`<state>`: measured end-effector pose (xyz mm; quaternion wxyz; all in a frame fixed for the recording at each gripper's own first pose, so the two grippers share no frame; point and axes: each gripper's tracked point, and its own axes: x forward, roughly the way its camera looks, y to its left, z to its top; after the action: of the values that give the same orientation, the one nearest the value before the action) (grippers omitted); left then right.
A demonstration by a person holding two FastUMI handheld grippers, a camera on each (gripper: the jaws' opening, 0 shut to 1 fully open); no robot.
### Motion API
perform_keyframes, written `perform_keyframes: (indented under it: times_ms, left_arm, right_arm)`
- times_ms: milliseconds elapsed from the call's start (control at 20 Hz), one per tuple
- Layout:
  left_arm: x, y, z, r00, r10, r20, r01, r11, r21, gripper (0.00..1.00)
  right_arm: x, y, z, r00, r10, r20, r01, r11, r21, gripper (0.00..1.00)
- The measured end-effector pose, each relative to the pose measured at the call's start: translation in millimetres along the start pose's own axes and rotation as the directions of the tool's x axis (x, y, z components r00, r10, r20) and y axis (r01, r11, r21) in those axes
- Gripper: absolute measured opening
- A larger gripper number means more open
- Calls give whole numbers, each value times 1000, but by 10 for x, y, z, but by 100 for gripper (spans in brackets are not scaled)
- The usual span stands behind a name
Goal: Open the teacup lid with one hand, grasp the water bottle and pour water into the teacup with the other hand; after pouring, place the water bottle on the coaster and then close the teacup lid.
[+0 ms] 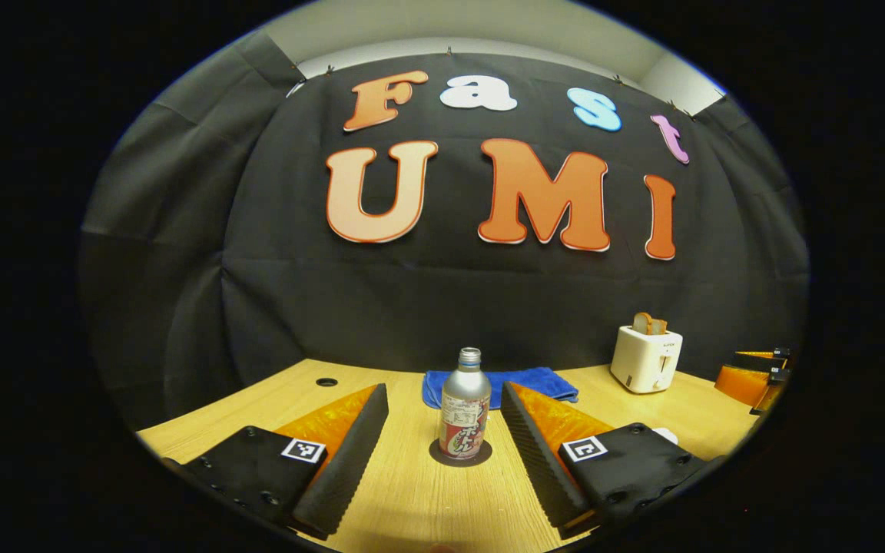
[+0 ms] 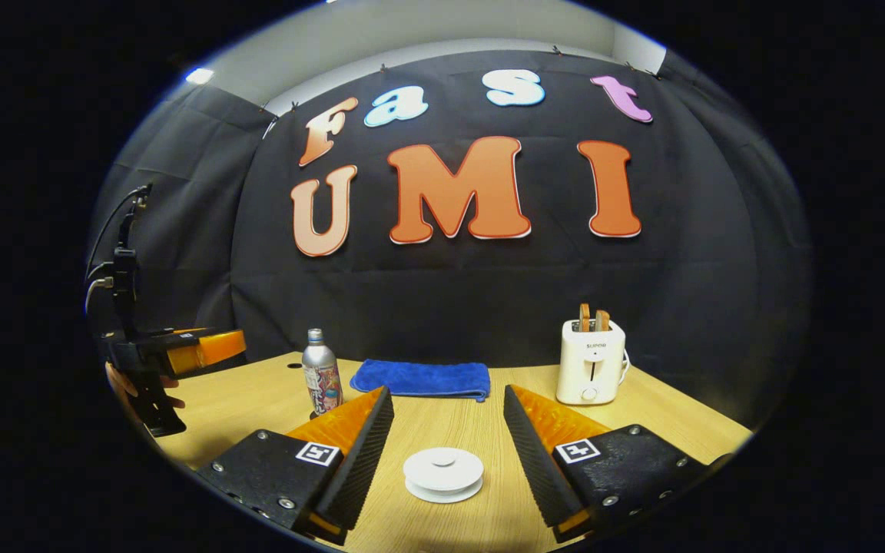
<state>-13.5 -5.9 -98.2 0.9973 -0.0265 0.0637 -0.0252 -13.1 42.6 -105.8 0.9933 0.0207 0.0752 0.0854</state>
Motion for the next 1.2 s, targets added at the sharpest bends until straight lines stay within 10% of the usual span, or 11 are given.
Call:
perform_keyframes:
  times_ms: [1200]
  left_arm:
    - [-893,15,784,992,26,127,-25,1000,-10,96]
  right_arm:
    - [-694,497,785,995,9,97,-2,998,-71,88]
